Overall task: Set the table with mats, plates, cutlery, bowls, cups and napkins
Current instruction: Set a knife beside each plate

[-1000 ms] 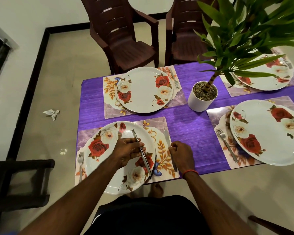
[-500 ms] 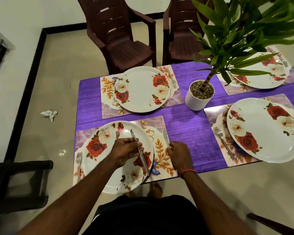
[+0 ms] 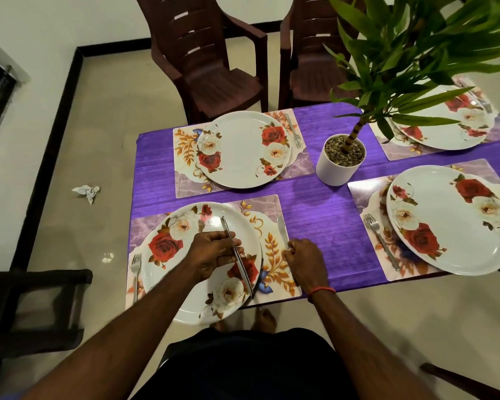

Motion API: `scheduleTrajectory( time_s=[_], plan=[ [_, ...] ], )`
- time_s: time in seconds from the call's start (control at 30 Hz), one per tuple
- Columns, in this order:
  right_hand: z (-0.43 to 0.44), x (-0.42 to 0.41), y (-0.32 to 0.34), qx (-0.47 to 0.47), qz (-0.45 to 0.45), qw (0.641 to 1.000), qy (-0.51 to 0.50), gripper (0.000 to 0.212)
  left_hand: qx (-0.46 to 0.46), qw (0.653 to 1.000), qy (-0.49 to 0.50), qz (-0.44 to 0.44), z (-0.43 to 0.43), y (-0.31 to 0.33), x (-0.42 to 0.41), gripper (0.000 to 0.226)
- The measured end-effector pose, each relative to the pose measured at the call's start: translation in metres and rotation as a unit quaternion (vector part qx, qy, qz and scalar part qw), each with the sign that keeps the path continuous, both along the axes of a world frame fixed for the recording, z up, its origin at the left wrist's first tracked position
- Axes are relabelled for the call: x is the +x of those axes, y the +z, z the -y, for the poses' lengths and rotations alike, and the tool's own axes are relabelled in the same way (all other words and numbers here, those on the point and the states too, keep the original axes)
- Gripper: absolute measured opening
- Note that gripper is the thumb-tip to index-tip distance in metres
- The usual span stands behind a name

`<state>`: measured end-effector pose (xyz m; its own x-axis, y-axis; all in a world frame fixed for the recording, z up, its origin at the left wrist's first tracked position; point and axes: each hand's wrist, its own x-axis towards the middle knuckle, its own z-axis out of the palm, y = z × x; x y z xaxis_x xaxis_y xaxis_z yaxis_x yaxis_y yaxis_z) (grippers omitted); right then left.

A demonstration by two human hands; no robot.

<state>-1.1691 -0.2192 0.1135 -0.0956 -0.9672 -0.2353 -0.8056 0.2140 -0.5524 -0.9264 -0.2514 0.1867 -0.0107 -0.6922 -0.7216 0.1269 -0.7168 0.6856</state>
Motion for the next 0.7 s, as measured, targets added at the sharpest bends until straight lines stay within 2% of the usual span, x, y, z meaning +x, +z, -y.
scheduleTrajectory(
  time_s=[0.4, 0.5, 0.6, 0.7],
  plan=[
    [-0.006, 0.0, 0.003, 0.016, 0.009, 1.0, -0.004, 0.026, -0.01, 1.0, -0.008, -0.006, -0.006, -0.001, -0.001, 0.031],
    [-0.008, 0.006, 0.012, -0.025, -0.01, 1.0, -0.017, 0.035, -0.013, 1.0, -0.005, -0.017, -0.007, 0.004, 0.002, 0.031],
    [-0.001, 0.025, 0.037, -0.054, 0.035, 0.998, -0.025, 0.038, -0.013, 0.999, 0.0, -0.042, -0.009, 0.013, 0.006, 0.031],
    [0.009, 0.054, 0.064, -0.045, 0.139, 0.989, 0.012, 0.034, -0.024, 0.998, -0.01, -0.054, -0.008, 0.021, 0.013, 0.031]
  ],
)
